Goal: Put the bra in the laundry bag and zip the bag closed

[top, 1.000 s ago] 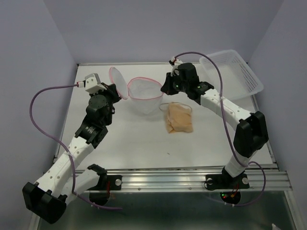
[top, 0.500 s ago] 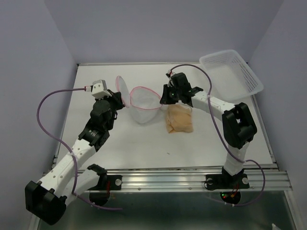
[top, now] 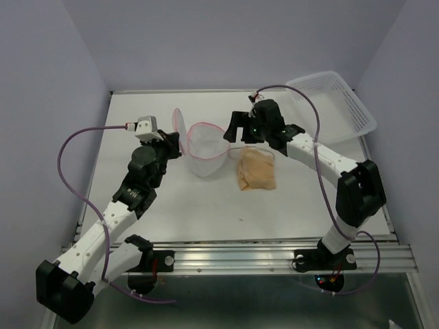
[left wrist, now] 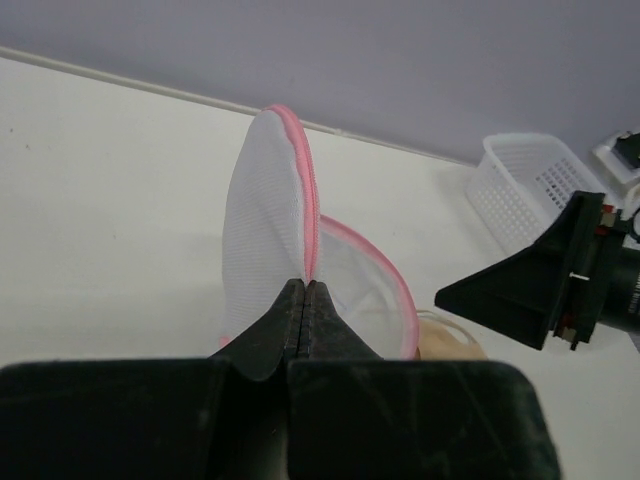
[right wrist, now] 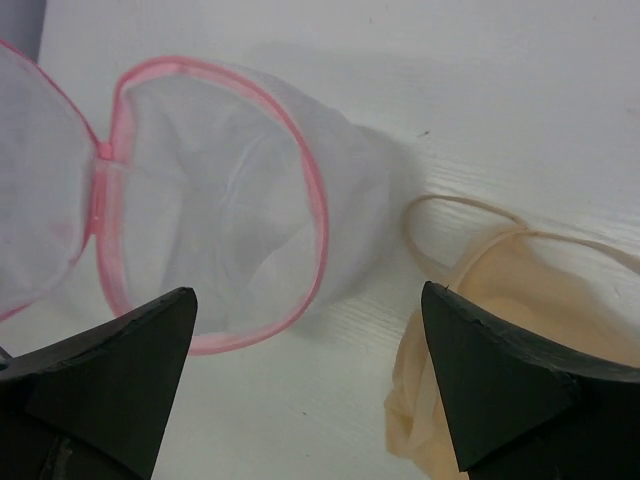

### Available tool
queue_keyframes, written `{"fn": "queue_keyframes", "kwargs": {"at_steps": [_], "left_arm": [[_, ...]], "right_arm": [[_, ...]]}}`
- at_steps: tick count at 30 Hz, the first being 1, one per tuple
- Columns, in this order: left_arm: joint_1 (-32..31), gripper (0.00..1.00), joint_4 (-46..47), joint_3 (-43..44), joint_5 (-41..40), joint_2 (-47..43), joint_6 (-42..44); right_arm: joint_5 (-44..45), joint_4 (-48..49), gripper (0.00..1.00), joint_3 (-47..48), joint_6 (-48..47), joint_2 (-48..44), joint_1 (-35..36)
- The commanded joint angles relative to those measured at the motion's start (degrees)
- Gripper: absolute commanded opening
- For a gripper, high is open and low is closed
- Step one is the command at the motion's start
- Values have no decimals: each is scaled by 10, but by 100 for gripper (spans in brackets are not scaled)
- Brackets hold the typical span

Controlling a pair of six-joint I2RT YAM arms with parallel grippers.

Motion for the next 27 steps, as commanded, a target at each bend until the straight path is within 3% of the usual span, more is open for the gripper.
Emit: {"fn": "queue_keyframes", "kwargs": {"at_steps": [1,5,13,21,27], "left_arm": [[3,0,42,7,16,-14,21],[4,0,40,10,18,-16,22],[5,0,35,9,8,-14,17],[5,0,24,14,8,-9,6],[6,0,21,11,19,-18,2]], "right_arm": [[91,16,100,-59,20,-103,-4],[134,0,100,-143,32,-178,-37],[109,-30,100,-270,22,-283,-105],[31,4,100,-316,13,-236,-148],[-36,101,100,-333,25,-166,-160]]}}
